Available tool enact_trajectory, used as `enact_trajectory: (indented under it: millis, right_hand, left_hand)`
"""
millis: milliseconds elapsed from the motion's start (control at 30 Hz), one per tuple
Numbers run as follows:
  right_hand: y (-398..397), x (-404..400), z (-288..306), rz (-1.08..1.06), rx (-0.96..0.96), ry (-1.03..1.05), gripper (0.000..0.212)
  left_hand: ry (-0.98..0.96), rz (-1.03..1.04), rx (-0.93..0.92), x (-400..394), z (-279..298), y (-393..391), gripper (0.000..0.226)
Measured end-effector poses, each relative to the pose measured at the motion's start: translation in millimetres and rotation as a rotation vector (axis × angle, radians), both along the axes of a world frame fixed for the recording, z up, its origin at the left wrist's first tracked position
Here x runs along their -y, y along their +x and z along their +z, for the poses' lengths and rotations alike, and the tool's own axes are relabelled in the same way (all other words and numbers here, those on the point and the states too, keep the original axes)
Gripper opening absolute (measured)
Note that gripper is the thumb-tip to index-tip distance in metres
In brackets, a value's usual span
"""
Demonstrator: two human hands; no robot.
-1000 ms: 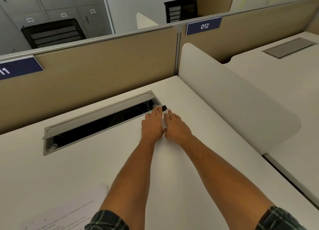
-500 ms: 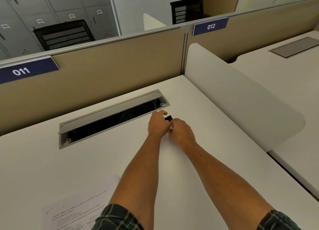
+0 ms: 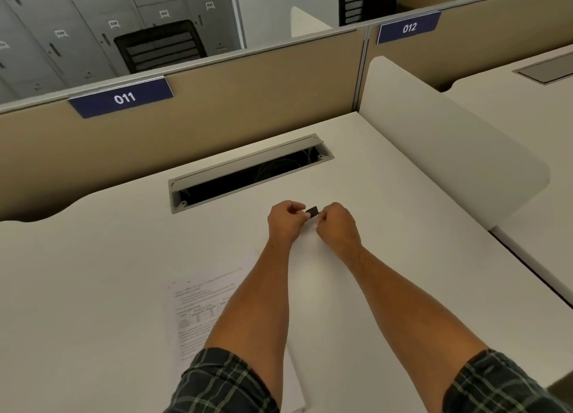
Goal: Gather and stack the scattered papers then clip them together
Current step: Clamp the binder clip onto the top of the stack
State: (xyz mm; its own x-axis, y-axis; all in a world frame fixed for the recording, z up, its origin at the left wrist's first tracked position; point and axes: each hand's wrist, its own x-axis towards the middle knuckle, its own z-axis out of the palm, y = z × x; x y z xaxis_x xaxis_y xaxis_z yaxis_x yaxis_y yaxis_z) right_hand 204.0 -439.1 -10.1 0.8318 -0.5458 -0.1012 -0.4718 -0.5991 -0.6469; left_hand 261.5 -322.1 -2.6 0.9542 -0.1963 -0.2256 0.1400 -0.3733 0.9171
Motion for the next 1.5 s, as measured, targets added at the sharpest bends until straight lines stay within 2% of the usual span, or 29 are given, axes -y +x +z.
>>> enact_trajectory:
  millis: [167,267,367,500,633,1067,1167,1300,1433,1500]
  right_hand:
    - [-25.9,-30.8,10.2,0.069,0.087,0.255,0.015]
    - [-40.4,-48.6,17.6,0.100,0.129,0.367,0.009]
    - [-51.8,-68.7,26.9,0.146,0.132,0.422,0.004]
    - [-67.9,-97.4,35.1,0.234,0.081,0.465,0.009]
    - [-86.8,-127.4,37.4,0.321,0.061,0.486,0.010]
    - [-103.3,-202.0,45.8,0.561,-0.006,0.275,0.012]
    - [-106.7,-208.2,45.9,0.577,-0.021,0.266,0.014]
    - [-113.5,-215.0,44.8,0.617,-0.095,0.182,0.012]
    - [-119.1,-220.1,48.5,0.667,-0.147,0.161,0.012]
    - [-122.1,-220.1,49.9,0.677,-0.145,0.172,0.012]
  left_hand:
    - [-0.156,-0.007,-0.060,-48.5,11.7,-31.7,0.017]
    - [-0.179,-0.061,-0.082,-74.8,17.3,-53.7,0.021]
    - [-0.164,-0.034,-0.061,-100.8,23.8,-74.4,0.022]
    - [-0.088,-0.010,-0.019,-134.3,28.2,-99.3,0.019]
    - [-0.091,0.024,-0.023,-170.2,27.9,-120.6,0.012]
    - [-0.002,0.015,-0.096,-248.3,28.2,-146.8,0.014]
    - [0.011,0.006,-0.102,-256.1,29.6,-148.9,0.023]
    - [0.067,-0.015,-0.071,-262.5,25.1,-152.7,0.007]
    - [0.108,0.026,-0.040,-262.3,21.2,-161.0,0.019]
    - [0.117,0.042,-0.023,-262.0,19.6,-164.5,0.017]
